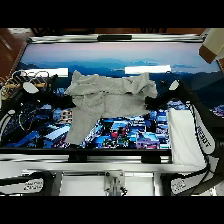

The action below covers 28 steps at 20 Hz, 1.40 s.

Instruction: Fold the shirts.

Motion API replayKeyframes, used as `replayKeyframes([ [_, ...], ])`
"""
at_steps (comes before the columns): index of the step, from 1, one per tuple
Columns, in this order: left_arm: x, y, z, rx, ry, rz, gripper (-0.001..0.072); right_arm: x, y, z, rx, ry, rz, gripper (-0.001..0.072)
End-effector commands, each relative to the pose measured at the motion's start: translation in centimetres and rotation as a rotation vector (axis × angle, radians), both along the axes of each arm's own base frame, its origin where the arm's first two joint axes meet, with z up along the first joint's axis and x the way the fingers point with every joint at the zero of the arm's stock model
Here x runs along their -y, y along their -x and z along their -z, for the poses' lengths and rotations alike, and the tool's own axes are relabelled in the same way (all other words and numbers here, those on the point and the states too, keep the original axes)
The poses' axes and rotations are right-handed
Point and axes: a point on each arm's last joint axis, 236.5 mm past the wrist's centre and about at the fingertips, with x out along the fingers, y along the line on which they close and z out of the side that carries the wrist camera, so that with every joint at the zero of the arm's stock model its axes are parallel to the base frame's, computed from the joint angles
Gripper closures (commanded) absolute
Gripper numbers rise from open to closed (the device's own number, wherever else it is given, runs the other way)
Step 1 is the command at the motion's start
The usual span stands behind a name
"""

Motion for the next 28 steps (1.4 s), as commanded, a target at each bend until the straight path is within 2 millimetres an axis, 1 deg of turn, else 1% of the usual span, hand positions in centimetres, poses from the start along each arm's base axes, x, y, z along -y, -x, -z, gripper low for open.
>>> replayKeyframes([
  [1,-2.9,-2.1,-7.0,0.117,-0.116,0.078,0.0677,0.8,-2.8,-6.3,0.231,0.071,-0.081,0.0638],
  [2,-4.2,-3.3,-11.9,0.229,-0.173,0.08,0.0677,1.6,-3.7,-10.6,0.343,0.124,-0.137,0.0638],
  [3,-5.2,-4.1,-17.9,0.37,-0.226,0.063,0.0677,2.3,-4.4,-16.5,0.49,0.184,-0.192,0.0637],
  [4,-6.0,-4.1,-25.7,0.553,-0.265,0.02,0.0677,2.9,-4.4,-23.3,0.654,0.246,-0.227,0.0637],
  [5,-6.2,-2.8,-33.4,0.74,-0.281,-0.016,0.0676,3.5,-3.8,-30.1,0.812,0.291,-0.215,0.0637],
  [6,-6.4,0.0,-41.6,0.947,-0.288,-0.057,0.0676,3.8,-2.1,-37.6,0.988,0.321,-0.18,0.0637],
  [7,-6.5,3.6,-48.3,1.127,-0.277,-0.109,0.0676,3.9,0.4,-44.1,1.15,0.332,-0.147,0.0637],
  [8,-6.8,8.2,-54.3,1.303,-0.253,-0.17,0.0676,3.4,3.7,-49.8,1.302,0.308,-0.117,0.0637],
  [9,-7.0,12.5,-58.2,1.437,-0.226,-0.22,0.0676,2.3,7.8,-54.9,1.444,0.238,-0.09,0.0637],
  [10,-7.1,16.6,-60.8,1.543,-0.206,-0.253,0.0676,1.4,11.6,-58.4,1.558,0.173,-0.074,0.0637],
  [11,-7.2,19.9,-62.0,1.61,-0.195,-0.273,0.0676,0.8,15.1,-61.0,1.643,0.116,-0.059,0.0637],
  [12,-7.4,22.7,-62.4,1.652,-0.199,-0.29,0.0676,0.8,17.7,-62.3,1.683,0.086,-0.035,0.0637],
  [13,-7.9,24.3,-62.1,1.663,-0.227,-0.307,0.0676,0.9,19.3,-62.7,1.691,0.073,-0.02,0.0637],
  [14,-8.8,25.3,-61.5,1.654,-0.258,-0.34,0.0676,1.2,20.2,-62.5,1.68,0.079,-0.007,0.0637],
  [15,-10.1,25.7,-60.7,1.629,-0.304,-0.383,0.0676,1.5,20.4,-61.8,1.651,0.094,-0.003,0.0637],
  [16,-11.2,25.6,-59.8,1.595,-0.351,-0.415,0.0676,1.8,20.1,-60.8,1.606,0.112,-0.003,0.0637],
  [17,-12.2,25.0,-59.0,1.554,-0.39,-0.438,0.0675,2.0,19.3,-59.3,1.545,0.135,-0.013,0.0637],
  [18,-12.6,24.2,-58.2,1.52,-0.416,-0.441,0.0675,2.1,18.3,-57.8,1.486,0.153,-0.025,0.0637],
  [19,-12.8,22.9,-57.3,1.481,-0.435,-0.434,0.0675,2.0,16.9,-56.1,1.417,0.16,-0.043,0.0637],
  [20,-12.9,21.1,-56.0,1.43,-0.453,-0.412,0.0675,1.9,15.2,-54.1,1.339,0.157,-0.058,0.0637],
  [21,-12.9,19.0,-54.3,1.369,-0.472,-0.388,0.0675,1.7,13.5,-52.1,1.257,0.144,-0.064,0.0637],
  [22,-13.1,16.4,-52.0,1.287,-0.493,-0.367,0.0675,1.6,11.4,-49.7,1.16,0.133,-0.06,0.0637],
  [24,-14.2,10.9,-46.3,1.091,-0.552,-0.33,0.0675,1.7,7.0,-44.4,0.973,0.121,-0.051,0.0637],
  [25,-14.6,7.9,-42.9,0.99,-0.577,-0.308,0.0675,1.7,4.7,-41.8,0.897,0.12,-0.044,0.0637],
  [27,-14.8,2.4,-36.9,0.83,-0.589,-0.265,0.0675,1.8,-0.3,-36.3,0.776,0.121,-0.043,0.0637],
  [28,-14.8,-0.2,-34.2,0.767,-0.593,-0.244,0.0675,1.8,-3.1,-33.6,0.738,0.121,-0.031,0.0637],
])
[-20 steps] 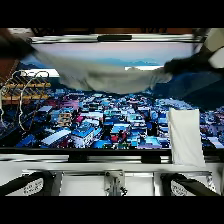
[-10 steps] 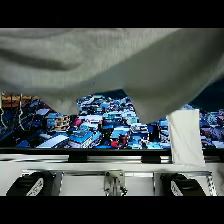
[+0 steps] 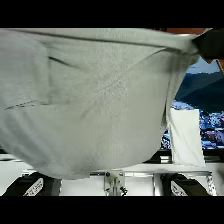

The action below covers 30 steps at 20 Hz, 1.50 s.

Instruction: Fold the shirts.

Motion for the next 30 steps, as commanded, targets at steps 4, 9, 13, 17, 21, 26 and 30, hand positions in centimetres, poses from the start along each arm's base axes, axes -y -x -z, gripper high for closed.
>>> replayKeyframes([
  [4,-1.0,-15.4,18.8,-0.385,-0.004,-0.027,0.0675,0.0,-15.1,17.4,-0.229,-0.093,0.098,0.0637],
  [9,1.3,-20.6,31.4,-0.575,0.221,-0.062,0.0675,-1.1,-21.2,25.5,-0.241,-0.243,0.164,0.0637],
  [13,4.7,-20.6,38.5,-0.745,0.37,-0.011,0.0669,-2.3,-20.2,31.3,-0.419,-0.319,0.19,0.063],
  [17,6.3,-17.0,38.6,-0.906,0.427,0.051,0.0051,-3.1,-18.0,28.1,-0.453,-0.351,0.12,0.0226],
  [21,0.5,-10.5,36.9,-1.106,0.391,0.056,0.0058,3.6,-10.3,25.3,-0.611,-0.091,0.125,0.0226],
  [26,-2.6,-2.1,41.6,-1.263,0.691,-0.007,0.0229,4.2,0.3,26.5,-0.882,-0.054,0.011,0.0225],
  [30,-0.8,-0.8,46.0,-1.22,0.825,0.015,0.0183,3.1,1.5,28.7,-0.899,-0.096,0.022,0.0226],
])
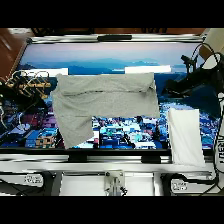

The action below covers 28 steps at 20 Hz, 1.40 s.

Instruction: Fold the shirts.

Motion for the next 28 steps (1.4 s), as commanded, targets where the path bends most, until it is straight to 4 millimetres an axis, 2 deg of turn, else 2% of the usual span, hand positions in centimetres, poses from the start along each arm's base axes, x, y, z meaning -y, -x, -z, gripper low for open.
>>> replayKeyframes([
  [1,2.1,1.3,3.1,0.019,0.123,-0.057,0.0183,-1.1,2.2,1.2,-0.053,-0.046,-0.006,0.0226],
  [5,4.3,0.9,6.3,0.018,0.101,-0.04,0.0183,-1.2,2.0,1.2,-0.045,-0.053,-0.002,0.0226],
  [8,4.7,-0.7,7.3,0.064,0.06,-0.042,0.0184,-1.1,2.0,1.3,-0.046,-0.049,-0.002,0.0225],
  [11,4.5,-1.7,7.5,0.098,0.035,-0.062,0.0221,1.4,2.7,2.3,-0.085,0.063,0.03,0.0224],
  [12,4.7,-1.7,7.5,0.097,0.036,-0.056,0.0293,2.0,3.1,2.9,-0.106,0.088,0.046,0.0214],
  [14,5.0,-1.5,7.4,0.093,0.042,-0.049,0.0579,1.9,4.0,4.8,-0.147,0.082,0.07,0.0214],
  [15,5.1,-1.5,7.3,0.094,0.044,-0.042,0.0655,1.5,4.9,6.2,-0.18,0.066,0.083,0.0214],
  [16,5.1,-1.4,7.1,0.102,0.044,-0.028,0.0673,0.7,5.7,7.7,-0.206,0.033,0.095,0.0214],
  [18,5.1,-1.5,6.3,0.124,0.041,-0.011,0.0673,0.1,5.8,9.7,-0.201,0.005,0.129,0.0214],
  [21,5.0,-1.7,5.1,0.158,0.032,-0.004,0.0673,0.2,3.9,11.3,-0.154,-0.002,0.207,0.0214],
  [24,5.0,-1.7,4.7,0.165,0.031,-0.003,0.0673,0.4,3.4,13.2,-0.17,0.001,0.237,0.0214],
  [28,5.3,-2.0,4.2,0.183,0.029,0.0,0.0673,0.9,2.1,13.7,-0.129,0.008,0.269,0.0214],
])
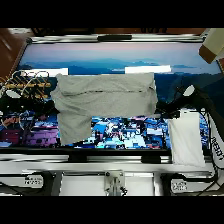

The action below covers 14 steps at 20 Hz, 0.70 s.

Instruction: Fold the shirts.

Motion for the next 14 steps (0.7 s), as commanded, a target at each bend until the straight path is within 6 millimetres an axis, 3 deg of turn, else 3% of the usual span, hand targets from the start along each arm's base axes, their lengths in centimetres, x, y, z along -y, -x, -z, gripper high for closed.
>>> replayKeyframes([
  [1,0.4,-0.4,-0.4,0.021,0.001,0.003,0.0673,0.3,-1.1,0.8,0.031,0.012,0.034,0.0214],
  [7,1.6,-1.1,-1.0,0.067,0.024,0.038,0.0673,-2.7,-0.5,3.0,-0.02,-0.027,-0.022,0.0219],
  [9,1.5,-1.5,-1.9,0.092,0.02,0.056,0.0673,-3.2,-1.1,2.4,0.009,-0.018,-0.044,0.0635],
  [11,1.2,-3.0,-4.8,0.177,-0.003,0.086,0.0675,-3.2,-2.9,-0.3,0.086,-0.016,-0.08,0.0637],
  [12,0.9,-4.3,-7.7,0.252,-0.026,0.088,0.0675,-3.1,-4.2,-2.6,0.15,-0.01,-0.102,0.0638],
  [13,0.6,-5.5,-11.1,0.342,-0.052,0.09,0.0675,-3.0,-5.7,-5.8,0.235,0.007,-0.134,0.0638],
  [14,0.3,-6.6,-15.9,0.46,-0.09,0.095,0.0675,-2.8,-7.4,-10.3,0.361,0.03,-0.176,0.0638],
])
